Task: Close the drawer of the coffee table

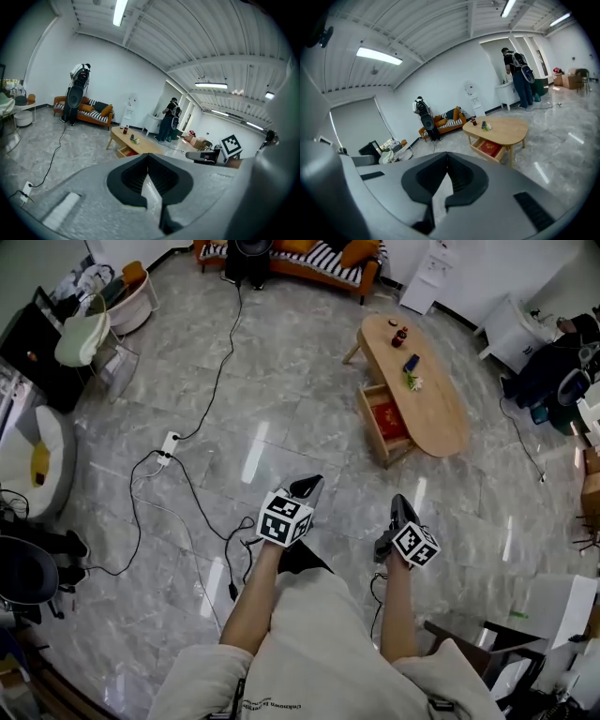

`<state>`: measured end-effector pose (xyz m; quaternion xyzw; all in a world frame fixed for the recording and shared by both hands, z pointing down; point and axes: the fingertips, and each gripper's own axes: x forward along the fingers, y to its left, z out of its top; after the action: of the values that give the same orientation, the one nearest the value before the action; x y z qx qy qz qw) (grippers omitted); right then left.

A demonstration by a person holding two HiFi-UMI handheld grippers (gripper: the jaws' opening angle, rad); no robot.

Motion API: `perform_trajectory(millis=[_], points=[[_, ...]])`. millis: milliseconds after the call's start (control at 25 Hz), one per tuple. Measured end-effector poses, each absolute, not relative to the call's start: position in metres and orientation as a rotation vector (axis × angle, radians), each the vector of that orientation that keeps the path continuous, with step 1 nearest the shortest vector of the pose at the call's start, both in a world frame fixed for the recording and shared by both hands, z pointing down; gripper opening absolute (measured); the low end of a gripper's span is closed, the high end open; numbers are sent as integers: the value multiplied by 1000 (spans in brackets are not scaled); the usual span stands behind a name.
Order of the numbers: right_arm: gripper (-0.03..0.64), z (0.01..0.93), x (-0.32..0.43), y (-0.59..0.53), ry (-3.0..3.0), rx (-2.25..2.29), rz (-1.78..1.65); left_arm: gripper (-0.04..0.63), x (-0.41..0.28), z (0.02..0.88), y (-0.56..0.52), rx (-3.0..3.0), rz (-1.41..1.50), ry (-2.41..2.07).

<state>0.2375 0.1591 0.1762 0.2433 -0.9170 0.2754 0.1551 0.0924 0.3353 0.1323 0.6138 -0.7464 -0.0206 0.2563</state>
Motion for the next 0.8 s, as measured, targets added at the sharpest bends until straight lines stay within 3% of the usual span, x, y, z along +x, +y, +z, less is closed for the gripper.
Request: perform_trajectory(millis=[800], points=[[15, 233, 86, 24, -2537, 955, 1154, 9, -90, 135, 188, 1730, 185, -1937]])
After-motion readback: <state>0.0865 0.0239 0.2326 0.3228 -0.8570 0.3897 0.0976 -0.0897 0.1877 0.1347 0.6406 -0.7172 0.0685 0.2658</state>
